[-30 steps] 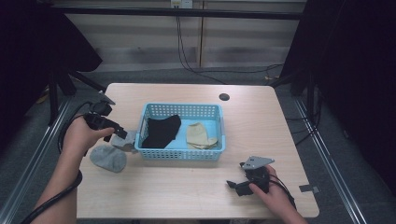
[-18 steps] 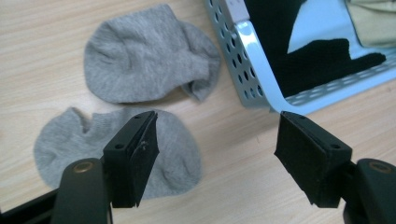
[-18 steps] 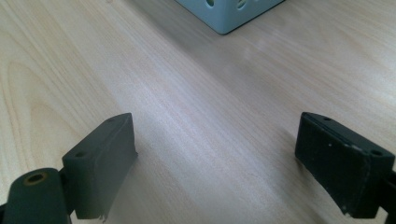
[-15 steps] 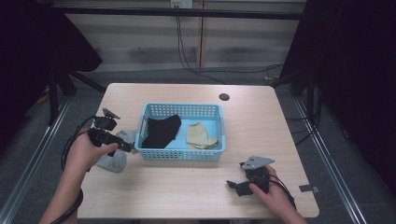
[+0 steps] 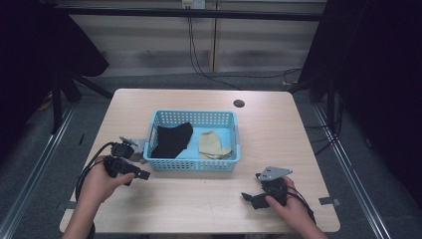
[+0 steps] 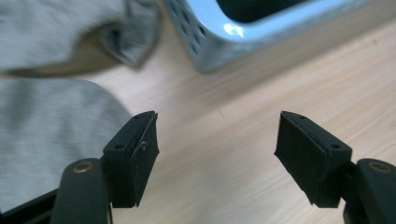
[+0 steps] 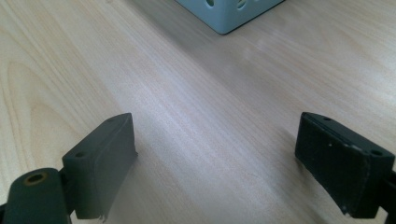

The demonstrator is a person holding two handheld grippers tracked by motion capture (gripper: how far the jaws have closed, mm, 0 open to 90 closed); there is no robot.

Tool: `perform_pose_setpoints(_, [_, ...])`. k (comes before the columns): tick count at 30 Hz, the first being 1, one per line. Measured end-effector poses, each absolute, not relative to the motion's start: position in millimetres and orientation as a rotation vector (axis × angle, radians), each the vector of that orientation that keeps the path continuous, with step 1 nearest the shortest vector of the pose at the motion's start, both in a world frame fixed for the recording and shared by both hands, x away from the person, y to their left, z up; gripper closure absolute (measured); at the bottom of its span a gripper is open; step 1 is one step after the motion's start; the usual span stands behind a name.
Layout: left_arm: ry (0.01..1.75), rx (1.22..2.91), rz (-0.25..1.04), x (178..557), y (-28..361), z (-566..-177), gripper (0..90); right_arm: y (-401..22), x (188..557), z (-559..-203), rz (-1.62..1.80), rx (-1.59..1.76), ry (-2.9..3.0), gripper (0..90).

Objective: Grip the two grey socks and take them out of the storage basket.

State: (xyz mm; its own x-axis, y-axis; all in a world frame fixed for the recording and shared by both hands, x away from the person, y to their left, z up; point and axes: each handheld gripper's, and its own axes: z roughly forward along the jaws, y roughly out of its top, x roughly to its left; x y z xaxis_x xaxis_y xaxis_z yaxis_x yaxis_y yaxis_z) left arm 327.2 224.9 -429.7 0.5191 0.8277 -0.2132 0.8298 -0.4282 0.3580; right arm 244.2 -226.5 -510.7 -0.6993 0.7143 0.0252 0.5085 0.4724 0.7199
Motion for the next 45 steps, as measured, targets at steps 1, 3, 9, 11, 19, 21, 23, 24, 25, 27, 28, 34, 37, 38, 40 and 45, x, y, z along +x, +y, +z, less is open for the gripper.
perform_pose_setpoints(1, [1.355,2.344,-0.026,323,223,-436,29.2,-226,244,-511,1.055,1.043,2.444,11.6])
perform_pose_setpoints(3, [1.335,2.359,-0.039,320,220,-444,29.2,-226,244,-511,1.055,1.043,2.444,11.6])
perform_pose_setpoints(9, [1.291,2.374,-0.034,312,209,-457,29.1,-226,244,-511,1.056,1.043,2.444,11.6])
perform_pose_setpoints(11, [1.268,2.372,-0.03,309,205,-459,29.1,-226,244,-511,1.055,1.043,2.444,11.6])
perform_pose_setpoints(19, [1.184,2.399,0.021,300,192,-475,27.9,-226,244,-511,1.055,1.043,2.444,11.7])
perform_pose_setpoints(21, [1.162,2.38,0.05,297,188,-477,26.3,-226,244,-511,1.054,1.045,2.442,11.6])
perform_pose_setpoints(23, [1.136,2.383,0.068,296,186,-478,26.3,-226,244,-511,1.055,1.046,2.443,11.6])
perform_pose_setpoints(24, [1.124,2.379,0.083,294,185,-479,26.1,-226,244,-511,1.055,1.046,2.443,11.6])
perform_pose_setpoints(25, [1.124,2.379,0.083,294,185,-479,25.1,-226,244,-511,1.055,1.046,2.443,11.6])
perform_pose_setpoints(27, [1.112,2.381,0.107,292,183,-480,23.9,-226,244,-511,1.054,1.046,2.442,11.6])
perform_pose_setpoints(28, [1.104,2.378,0.131,290,181,-482,23.0,-226,244,-511,1.054,1.046,2.442,11.6])
perform_pose_setpoints(34, [1.012,2.352,0.277,277,172,-493,12.9,-226,244,-511,1.054,1.046,2.442,11.6])
perform_pose_setpoints(37, [0.993,2.334,0.298,275,171,-497,8.1,-226,244,-511,1.054,1.046,2.442,11.6])
perform_pose_setpoints(38, [0.978,2.328,0.29,274,171,-498,4.0,-226,244,-511,1.054,1.045,2.442,11.6])
perform_pose_setpoints(40, [0.95,2.319,0.305,272,170,-501,0.0,-226,244,-511,1.055,1.045,2.442,11.6])
perform_pose_setpoints(45, [0.928,2.313,0.301,271,169,-502,0.0,-226,244,-511,1.054,1.046,2.443,11.6])
